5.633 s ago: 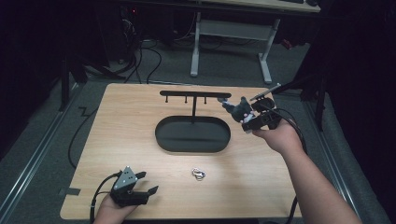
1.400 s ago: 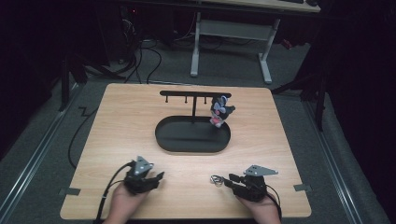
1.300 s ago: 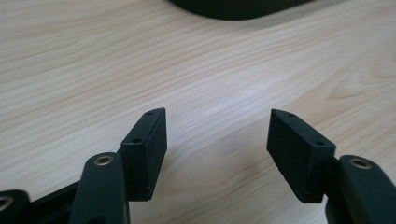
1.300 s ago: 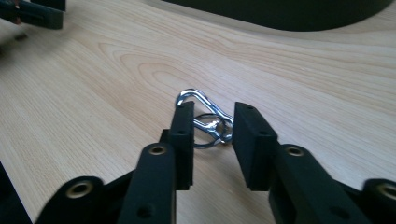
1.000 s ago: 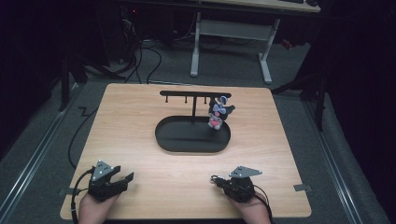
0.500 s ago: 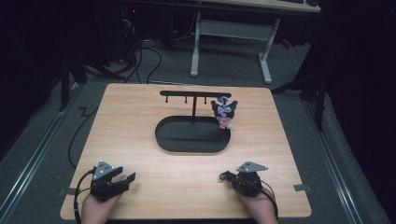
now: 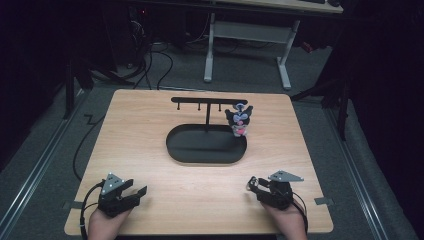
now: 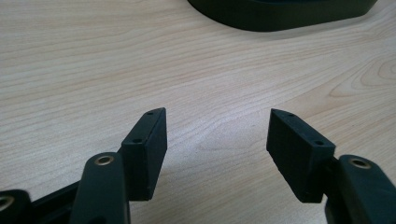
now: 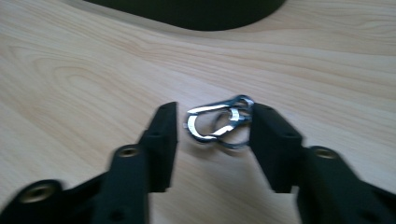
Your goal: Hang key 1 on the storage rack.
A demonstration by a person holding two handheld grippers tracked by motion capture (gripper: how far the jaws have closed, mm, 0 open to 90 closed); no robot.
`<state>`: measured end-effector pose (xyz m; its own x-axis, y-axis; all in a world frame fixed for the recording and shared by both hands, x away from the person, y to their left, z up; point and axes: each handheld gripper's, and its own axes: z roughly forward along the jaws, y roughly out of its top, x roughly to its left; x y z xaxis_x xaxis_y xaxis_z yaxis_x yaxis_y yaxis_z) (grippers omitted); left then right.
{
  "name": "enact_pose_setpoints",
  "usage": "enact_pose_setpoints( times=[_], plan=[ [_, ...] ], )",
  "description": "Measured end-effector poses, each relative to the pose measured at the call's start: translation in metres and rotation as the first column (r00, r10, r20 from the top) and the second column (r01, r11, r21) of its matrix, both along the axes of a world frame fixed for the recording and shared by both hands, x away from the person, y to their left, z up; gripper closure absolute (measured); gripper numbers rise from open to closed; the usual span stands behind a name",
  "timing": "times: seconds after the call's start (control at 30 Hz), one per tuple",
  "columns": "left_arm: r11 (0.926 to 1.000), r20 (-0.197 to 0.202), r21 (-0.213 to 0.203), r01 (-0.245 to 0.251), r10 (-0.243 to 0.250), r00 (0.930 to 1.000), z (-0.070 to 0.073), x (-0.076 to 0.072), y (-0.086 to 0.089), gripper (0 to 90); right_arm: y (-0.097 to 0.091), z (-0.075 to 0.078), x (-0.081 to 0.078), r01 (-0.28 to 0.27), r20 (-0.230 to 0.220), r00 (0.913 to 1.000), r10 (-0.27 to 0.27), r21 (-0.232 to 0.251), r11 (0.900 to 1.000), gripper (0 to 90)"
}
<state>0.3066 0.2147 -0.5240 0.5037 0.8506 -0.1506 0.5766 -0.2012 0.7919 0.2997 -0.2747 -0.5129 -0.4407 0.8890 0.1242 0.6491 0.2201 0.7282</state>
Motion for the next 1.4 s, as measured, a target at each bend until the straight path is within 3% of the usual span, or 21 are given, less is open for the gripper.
enact_pose_setpoints(
  times=[0.07, 0.13, 0.17, 0.2, 0.23, 0.27, 0.43, 0.53, 0.63, 0.9, 1.27, 1.4],
  plan=[
    [1.0, 0.002, -0.007, 0.002, -0.002, 1.0, 0.0, 0.001, 0.001, 39.3, 0.012, 0.0, 0.002, 0.002, 0.006, 1.0, -0.002, -0.034, 0.9994, 38.3],
    [1.0, 0.0, -0.008, 0.006, -0.006, 1.0, 0.0, 0.002, 0.001, 39.4, 0.023, 0.0, 0.007, 0.02, 0.022, 0.9996, -0.018, -0.096, 0.9951, 34.1],
    [0.9999, -0.002, -0.009, 0.009, -0.009, 1.0, 0.0, 0.002, 0.001, 39.4, 0.023, 0.0, 0.007, 0.02, 0.022, 0.9996, -0.018, -0.096, 0.9951, 34.1],
    [0.9998, 0.001, -0.01, 0.015, -0.015, 0.9999, 0.0, 0.002, 0.0, 39.4, 0.028, 0.0, 0.01, 0.033, 0.025, 0.9992, -0.03, -0.136, 0.9902, 33.6],
    [0.9997, 0.002, -0.005, 0.026, -0.026, 0.9997, 0.0, 0.002, 0.0, 39.2, 0.034, -0.005, 0.014, 0.059, 0.033, 0.998, -0.053, -0.225, 0.9726, 35.5],
    [0.9997, 0.002, -0.005, 0.026, -0.026, 0.9997, 0.0, 0.002, 0.0, 39.2, 0.034, -0.006, 0.015, 0.059, 0.023, 0.9982, -0.056, -0.234, 0.9704, 37.6],
    [0.9994, -0.005, -0.003, 0.035, -0.035, 0.9994, -0.002, 0.003, 0.002, 39.1, 0.029, -0.008, 0.013, 0.062, 0.005, 0.998, -0.062, -0.221, 0.9734, 48.0],
    [0.9992, -0.005, -0.008, 0.039, -0.039, 0.9992, -0.002, 0.004, 0.003, 39.1, 0.017, -0.007, 0.005, 0.074, -0.005, 0.9971, -0.076, -0.184, 0.9801, 55.3],
    [0.999, -0.004, -0.01, 0.043, -0.043, 0.9991, -0.001, 0.004, 0.002, 39.1, 0.008, -0.006, 0.0, 0.094, -0.002, 0.9954, -0.096, -0.174, 0.9803, 57.1],
    [0.9979, -0.007, 0.0, 0.064, -0.064, 0.9979, -0.002, 0.004, -0.005, 39.0, -0.006, -0.001, -0.005, 0.11, 0.032, 0.9939, -0.106, -0.177, 0.9781, 77.2],
    [0.9979, -0.011, 0.0, 0.065, -0.065, 0.9978, -0.002, 0.003, -0.005, 39.0, -0.016, -0.001, 0.0, 0.111, 0.007, 0.9937, -0.112, -0.153, 0.9819, 78.9],
    [0.9977, -0.014, -0.014, 0.066, -0.066, 0.9977, -0.003, 0.003, -0.004, 39.0, -0.021, 0.001, 0.007, 0.08, -0.032, 0.9958, -0.086, -0.161, 0.9838, 79.7]
  ],
)
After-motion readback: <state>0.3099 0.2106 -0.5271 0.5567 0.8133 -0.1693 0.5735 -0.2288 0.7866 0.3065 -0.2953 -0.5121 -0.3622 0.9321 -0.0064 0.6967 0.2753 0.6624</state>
